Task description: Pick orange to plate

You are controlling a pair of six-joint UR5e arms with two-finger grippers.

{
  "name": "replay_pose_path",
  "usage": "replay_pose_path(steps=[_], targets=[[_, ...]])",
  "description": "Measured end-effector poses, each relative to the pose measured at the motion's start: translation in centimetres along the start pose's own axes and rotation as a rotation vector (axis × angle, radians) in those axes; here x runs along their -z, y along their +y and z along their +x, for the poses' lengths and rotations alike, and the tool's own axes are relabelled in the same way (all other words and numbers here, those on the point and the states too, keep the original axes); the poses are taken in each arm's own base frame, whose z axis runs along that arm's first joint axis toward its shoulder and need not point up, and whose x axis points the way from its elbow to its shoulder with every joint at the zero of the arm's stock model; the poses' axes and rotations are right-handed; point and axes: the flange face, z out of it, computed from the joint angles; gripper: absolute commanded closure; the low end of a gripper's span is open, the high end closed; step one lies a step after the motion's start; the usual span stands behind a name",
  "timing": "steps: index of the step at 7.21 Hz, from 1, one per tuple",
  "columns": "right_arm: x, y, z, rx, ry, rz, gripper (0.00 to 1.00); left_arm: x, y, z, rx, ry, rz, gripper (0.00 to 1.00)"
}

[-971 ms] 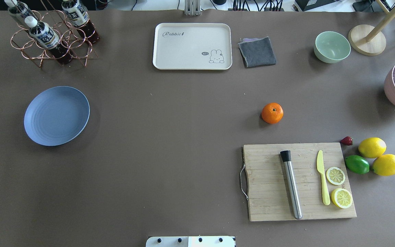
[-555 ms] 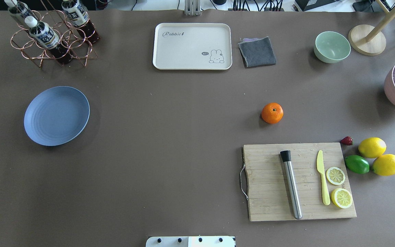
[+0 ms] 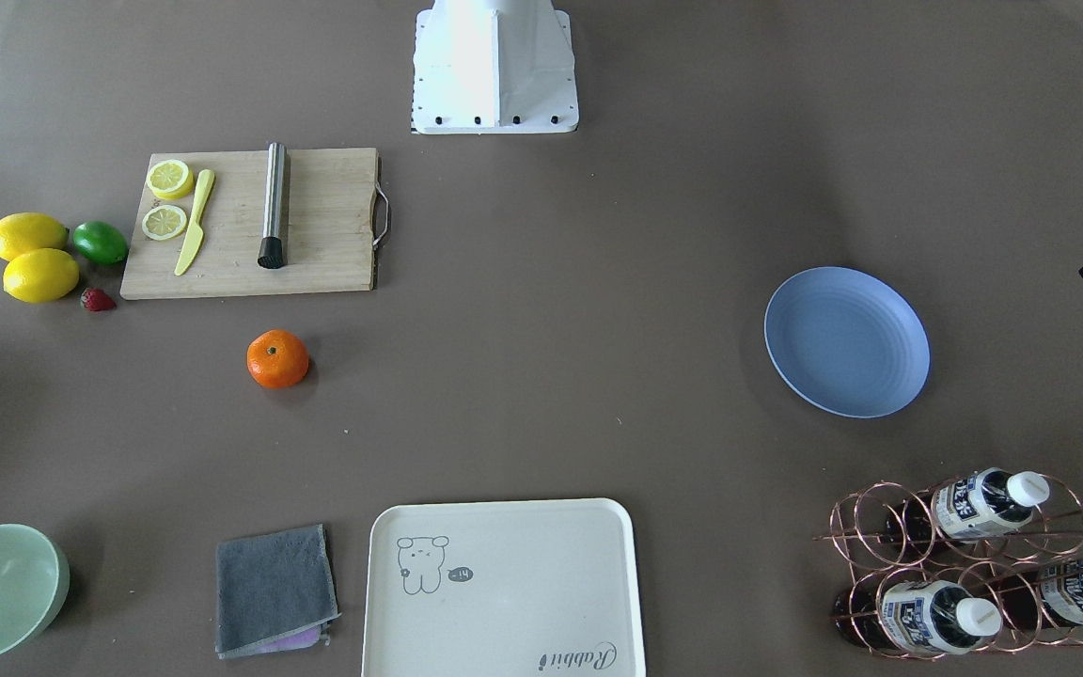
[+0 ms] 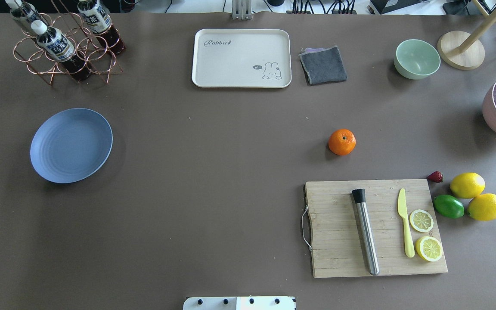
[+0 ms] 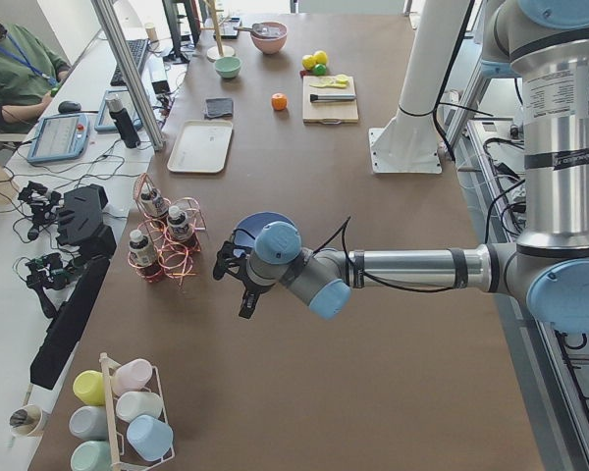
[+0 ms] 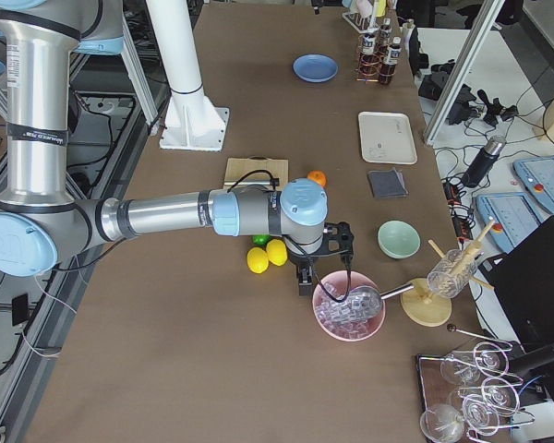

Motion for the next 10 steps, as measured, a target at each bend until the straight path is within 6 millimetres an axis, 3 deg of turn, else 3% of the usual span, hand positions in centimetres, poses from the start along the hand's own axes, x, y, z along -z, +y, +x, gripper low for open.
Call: replay_pose_path(steps=[3, 5, 7, 10], targets=[[-0.1, 0.1, -0.2, 0.0, -0.029, 0.0, 0.0, -7.9, 2.4, 9.8, 0.149, 0.064, 0.044, 0.02], [-0.1, 0.1, -0.2, -0.001, -0.034, -0.001, 0.0, -11.0, 4.1, 14.4, 0.169, 0.107, 0.004, 0.02], [-0.1, 0.2, -0.2, -0.004, -0.035, -0.002, 0.0, -11.9, 5.0, 15.2, 0.167, 0.114, -0.021, 0.03], [-0.2, 0.2, -0.2, -0.005, -0.036, -0.002, 0.0, -12.2, 5.7, 14.4, 0.153, 0.1, -0.038, 0.03]])
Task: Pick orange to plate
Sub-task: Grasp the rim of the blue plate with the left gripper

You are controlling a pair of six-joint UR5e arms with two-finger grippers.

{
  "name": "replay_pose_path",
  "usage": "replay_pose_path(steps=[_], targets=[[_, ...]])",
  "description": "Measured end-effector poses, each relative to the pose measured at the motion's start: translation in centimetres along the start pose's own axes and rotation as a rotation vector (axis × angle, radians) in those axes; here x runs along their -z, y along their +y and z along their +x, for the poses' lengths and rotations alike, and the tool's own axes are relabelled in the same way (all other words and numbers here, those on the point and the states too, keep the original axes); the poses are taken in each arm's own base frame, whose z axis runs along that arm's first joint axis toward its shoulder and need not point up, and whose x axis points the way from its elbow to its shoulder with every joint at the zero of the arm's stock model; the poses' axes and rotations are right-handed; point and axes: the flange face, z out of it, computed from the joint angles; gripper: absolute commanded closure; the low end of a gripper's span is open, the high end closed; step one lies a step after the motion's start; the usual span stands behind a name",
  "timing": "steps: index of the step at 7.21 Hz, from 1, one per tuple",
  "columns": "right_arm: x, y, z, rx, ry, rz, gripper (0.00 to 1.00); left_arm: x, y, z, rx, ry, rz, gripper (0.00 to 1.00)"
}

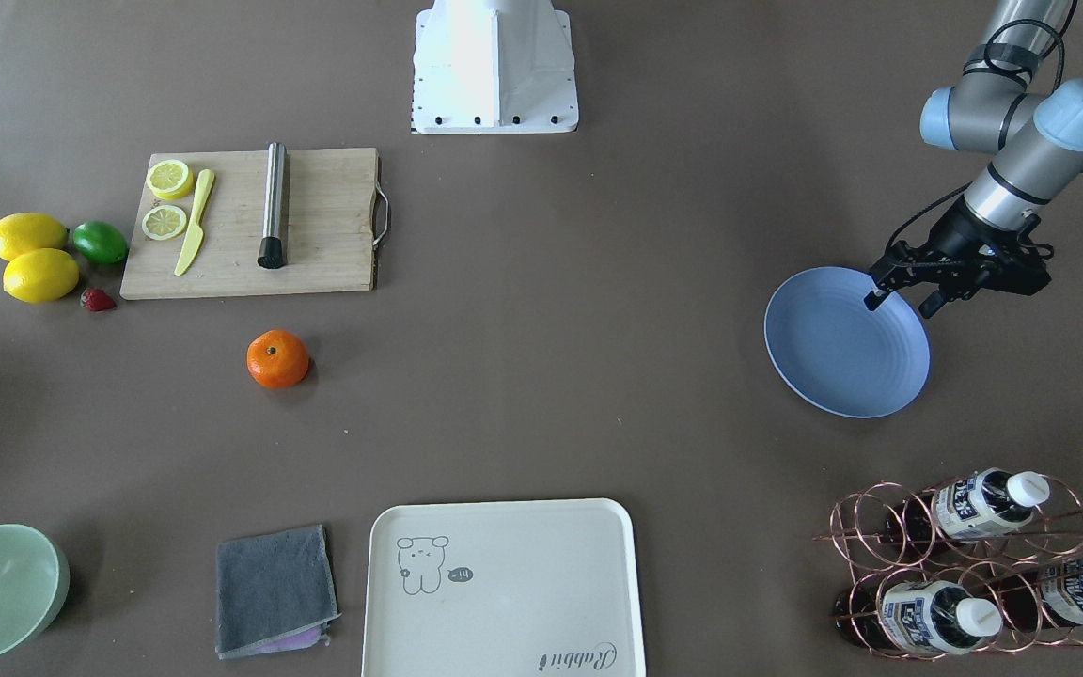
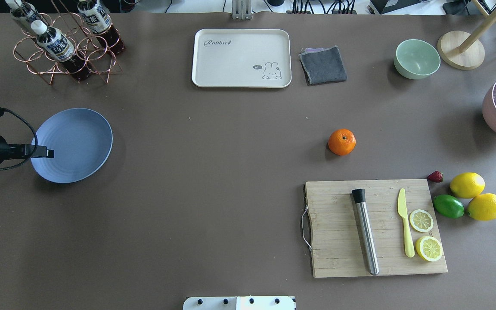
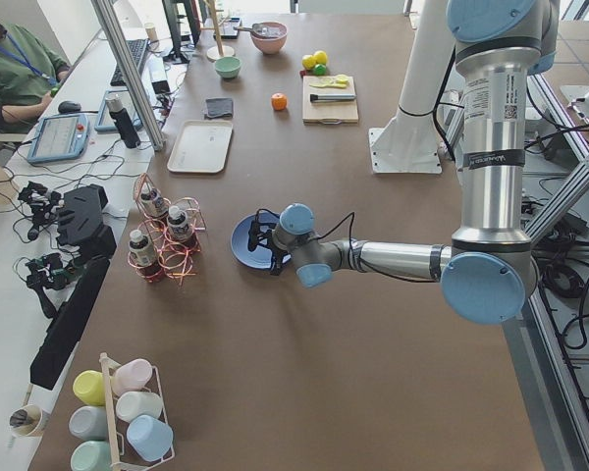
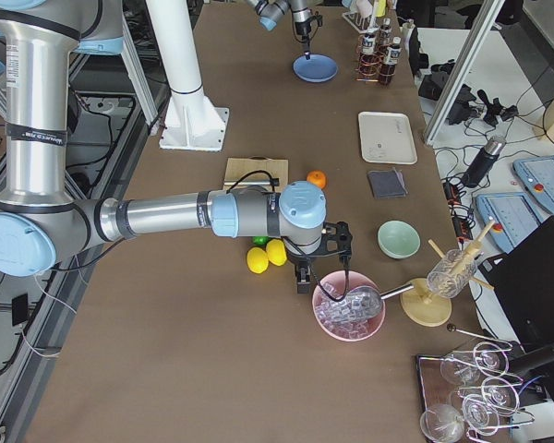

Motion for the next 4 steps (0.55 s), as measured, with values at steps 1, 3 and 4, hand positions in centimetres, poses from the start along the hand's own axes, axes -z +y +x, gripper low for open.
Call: replay_pose_path(steps=[1, 3, 4], targets=[[0.0, 0.0, 0.0, 0.0, 0.0, 0.0, 0.0, -0.3, 0.1, -0.5, -0.007, -0.01, -0.005, 0.06], [0.0, 0.0, 0.0, 0.001, 0.0, -0.001, 0.0, -0.9, 0.2, -1.4, -0.007, -0.023, -0.011, 1.0], [0.0, -0.1, -0.1, 0.002, 0.0, 0.0, 0.0, -0.9, 0.3, -1.6, -0.002, -0.027, -0.011, 1.0]])
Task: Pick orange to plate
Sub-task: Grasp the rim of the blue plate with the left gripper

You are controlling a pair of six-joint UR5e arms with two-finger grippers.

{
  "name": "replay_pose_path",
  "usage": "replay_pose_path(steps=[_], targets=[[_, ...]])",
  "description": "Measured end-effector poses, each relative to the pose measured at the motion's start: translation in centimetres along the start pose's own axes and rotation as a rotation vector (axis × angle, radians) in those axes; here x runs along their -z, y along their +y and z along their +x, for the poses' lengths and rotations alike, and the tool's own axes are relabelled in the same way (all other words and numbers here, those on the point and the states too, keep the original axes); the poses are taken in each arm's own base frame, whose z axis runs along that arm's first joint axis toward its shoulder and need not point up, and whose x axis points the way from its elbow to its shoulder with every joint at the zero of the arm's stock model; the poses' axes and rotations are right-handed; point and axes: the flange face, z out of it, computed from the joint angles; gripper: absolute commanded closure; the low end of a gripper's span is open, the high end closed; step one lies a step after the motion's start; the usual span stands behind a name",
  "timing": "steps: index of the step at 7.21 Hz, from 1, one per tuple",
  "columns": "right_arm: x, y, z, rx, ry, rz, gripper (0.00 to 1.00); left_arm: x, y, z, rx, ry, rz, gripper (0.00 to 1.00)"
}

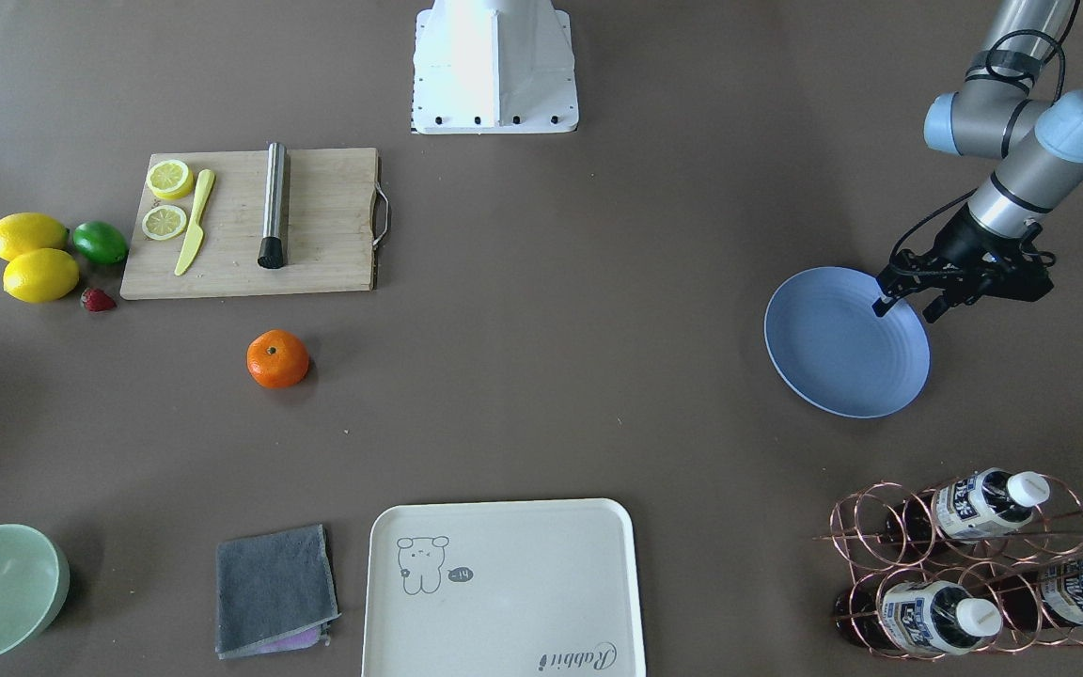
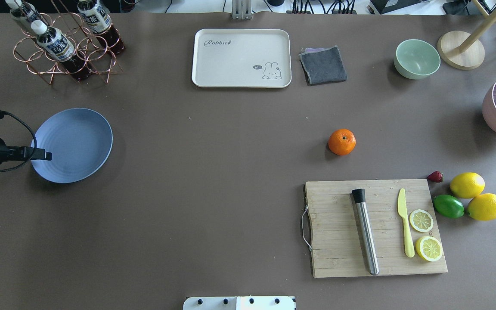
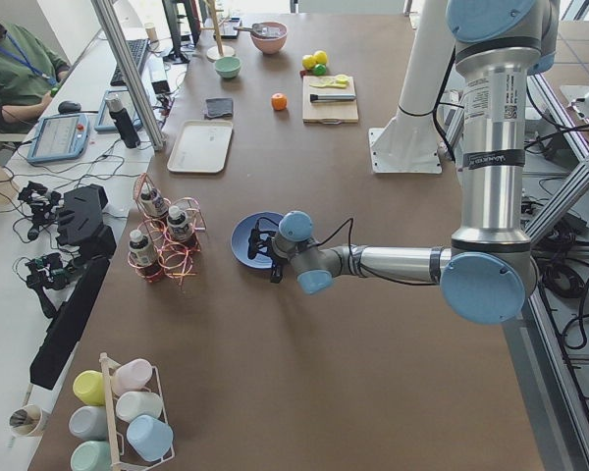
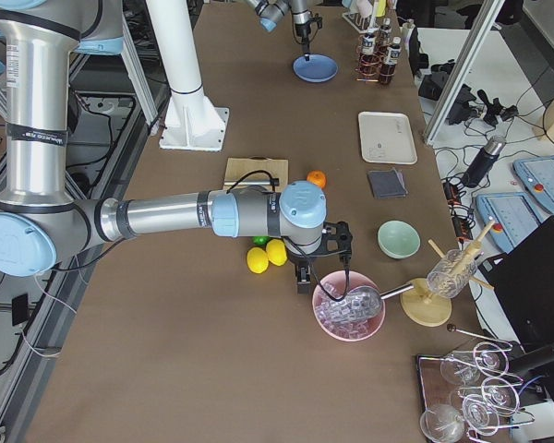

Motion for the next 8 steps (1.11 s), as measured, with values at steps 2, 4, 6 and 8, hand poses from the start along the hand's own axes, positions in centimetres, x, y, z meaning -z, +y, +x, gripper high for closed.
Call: replay_pose_path(steps=[2, 4, 6, 8], targets=[[0.1, -0.1, -0.1, 0.002, 0.0, 0.003, 0.0, 0.0, 0.0, 0.1, -0.001, 0.0, 0.003, 1.0], [0.1, -0.1, -0.1, 0.003, 0.0, 0.004, 0.0, 0.1, -0.1, 0.2, 0.004, 0.002, 0.005, 1.0], [0.3, -0.3, -0.3, 0.009, 0.0, 0.008, 0.0, 1.8, -1.2, 0.2, 0.023, 0.042, -0.016, 1.0], [1.4, -1.4, -2.0, -0.01, -0.001, 0.032, 0.0, 7.2, -4.8, 0.7, 0.082, 0.122, -0.036, 1.0]])
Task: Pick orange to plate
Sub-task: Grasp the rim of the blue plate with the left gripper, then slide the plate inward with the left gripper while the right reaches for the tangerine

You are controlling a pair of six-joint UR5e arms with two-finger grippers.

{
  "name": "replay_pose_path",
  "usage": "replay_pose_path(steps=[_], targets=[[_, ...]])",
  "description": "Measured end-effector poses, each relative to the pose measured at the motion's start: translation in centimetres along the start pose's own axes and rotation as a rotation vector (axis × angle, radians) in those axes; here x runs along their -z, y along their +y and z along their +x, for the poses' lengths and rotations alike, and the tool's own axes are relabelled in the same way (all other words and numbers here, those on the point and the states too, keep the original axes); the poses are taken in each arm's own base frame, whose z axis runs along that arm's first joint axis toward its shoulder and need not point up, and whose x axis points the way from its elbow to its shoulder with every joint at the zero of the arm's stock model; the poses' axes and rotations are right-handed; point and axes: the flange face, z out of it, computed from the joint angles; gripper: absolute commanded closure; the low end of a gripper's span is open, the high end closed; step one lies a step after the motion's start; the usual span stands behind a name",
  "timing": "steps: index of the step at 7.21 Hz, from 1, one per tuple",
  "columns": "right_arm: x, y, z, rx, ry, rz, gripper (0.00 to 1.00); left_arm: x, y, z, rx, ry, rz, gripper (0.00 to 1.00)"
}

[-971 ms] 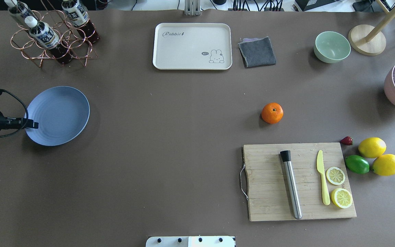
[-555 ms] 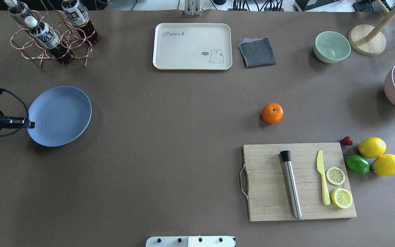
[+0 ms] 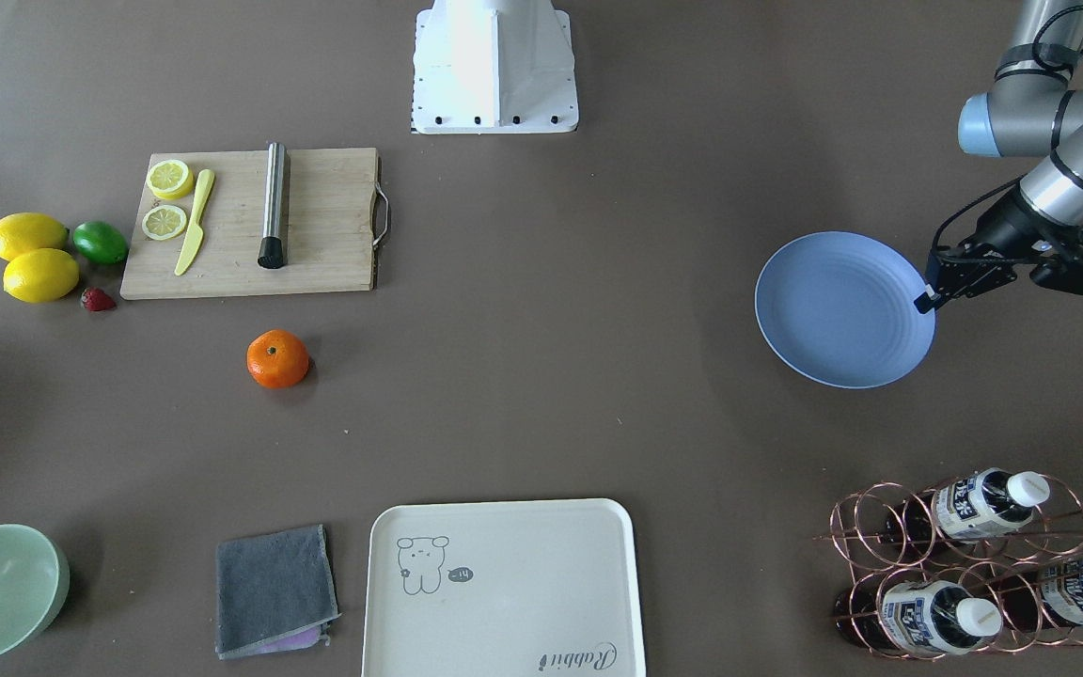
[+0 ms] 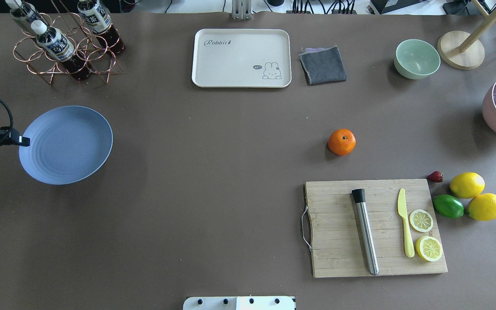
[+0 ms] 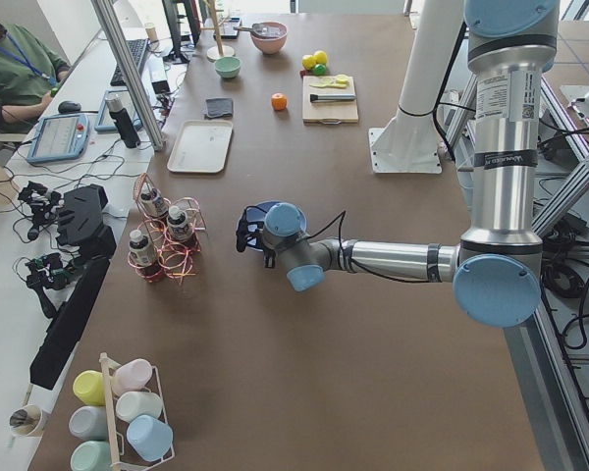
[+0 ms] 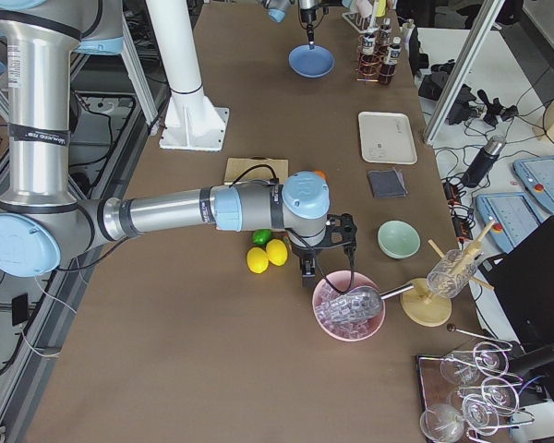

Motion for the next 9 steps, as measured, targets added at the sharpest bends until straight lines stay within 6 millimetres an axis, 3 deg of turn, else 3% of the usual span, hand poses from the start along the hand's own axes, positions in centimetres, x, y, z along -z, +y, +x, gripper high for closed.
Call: replay_pose_path(steps=[1, 3, 4, 6, 8, 9], targets=[[0.3, -1.2, -2.2, -0.021, -0.004, 0.008, 0.0, 1.6, -0.9, 2.3, 0.031, 0.016, 0.014, 1.0], [-0.7, -4.2, -9.6, -0.062, -0.024, -0.006, 0.0, 0.8, -0.5, 7.5, 0.077, 0.037, 0.041, 1.0], [-1.6, -5.9, -14.3, -0.078, -0.034, -0.017, 0.0, -0.7, 0.1, 11.0, 0.103, 0.048, 0.05, 1.0], [-3.8, -8.2, -23.4, -0.094, -0.019, -0.024, 0.0, -4.5, 1.0, 20.5, 0.16, 0.053, 0.066, 1.0], [-7.0, -8.8, -31.1, -0.103, -0.001, -0.005, 0.0, -9.0, 3.3, 30.5, 0.205, 0.033, 0.076, 1.0], [-9.3, -8.4, -34.0, -0.112, -0.006, 0.018, 0.0, -11.3, 5.1, 34.6, 0.214, 0.021, 0.086, 1.0]])
